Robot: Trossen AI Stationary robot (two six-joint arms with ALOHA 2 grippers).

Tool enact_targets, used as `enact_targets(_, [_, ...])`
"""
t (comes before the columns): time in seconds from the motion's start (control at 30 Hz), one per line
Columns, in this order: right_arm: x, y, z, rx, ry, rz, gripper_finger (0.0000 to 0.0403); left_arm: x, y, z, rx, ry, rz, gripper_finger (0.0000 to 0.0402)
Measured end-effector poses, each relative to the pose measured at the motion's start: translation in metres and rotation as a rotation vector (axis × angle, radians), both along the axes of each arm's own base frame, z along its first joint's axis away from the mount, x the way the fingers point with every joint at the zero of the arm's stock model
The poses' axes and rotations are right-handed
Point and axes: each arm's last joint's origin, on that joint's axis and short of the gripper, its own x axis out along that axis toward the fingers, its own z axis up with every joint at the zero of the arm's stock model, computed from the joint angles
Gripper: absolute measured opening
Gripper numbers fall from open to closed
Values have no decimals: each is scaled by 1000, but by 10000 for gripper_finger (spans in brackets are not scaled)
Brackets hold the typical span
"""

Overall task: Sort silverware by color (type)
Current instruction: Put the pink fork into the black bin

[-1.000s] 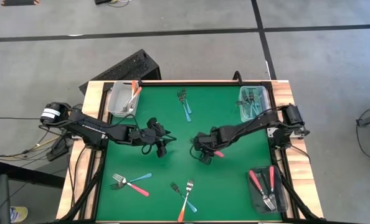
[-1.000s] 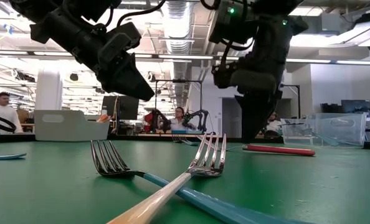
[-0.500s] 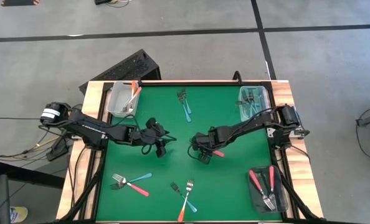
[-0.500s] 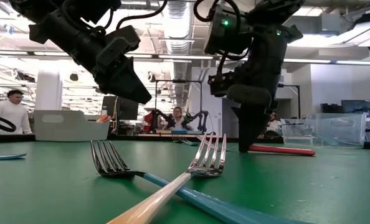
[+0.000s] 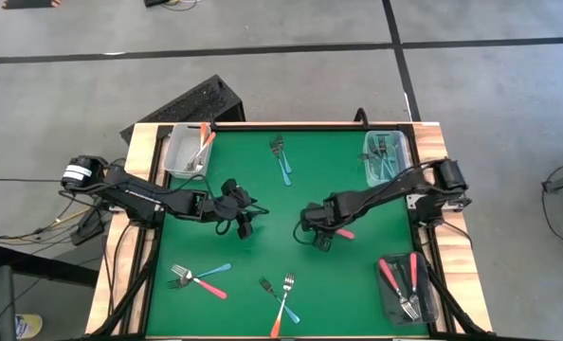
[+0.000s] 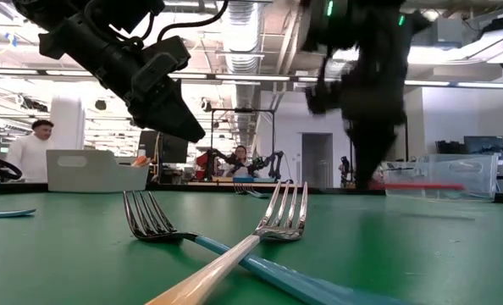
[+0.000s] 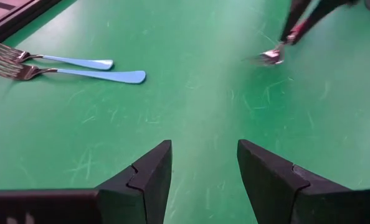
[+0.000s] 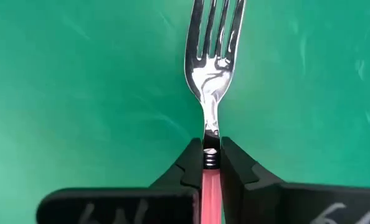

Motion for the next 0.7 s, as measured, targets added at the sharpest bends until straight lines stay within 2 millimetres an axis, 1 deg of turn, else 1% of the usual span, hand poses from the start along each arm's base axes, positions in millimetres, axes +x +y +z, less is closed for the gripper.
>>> enact_targets(0.1, [-17,11,23,13,4,-31,36,0,0,0,-11,-3,9,169])
enact_targets(0.17, [-31,22,34,16,13,-49,40,0,0,0,-16,-5,13,169])
enact_targets(0.23, [-43,34,49,38,-23,-74,41,0,0,0,-16,-7,13,169])
enact_targets(0.33, [-67,50,72,80,-48,-127,42,0,0,1,-8,-17,26,169])
enact_targets(0.43, [-93,65,88,121,-56,-204,43,1,1,1,-1,-23,36,169])
enact_targets(0.53, [-120,79,99,145,-41,-276,44,2,1,3,4,-40,44,169])
enact_targets(0.7, [-158,104,102,126,20,-375,45,2,1,3,10,-50,53,169])
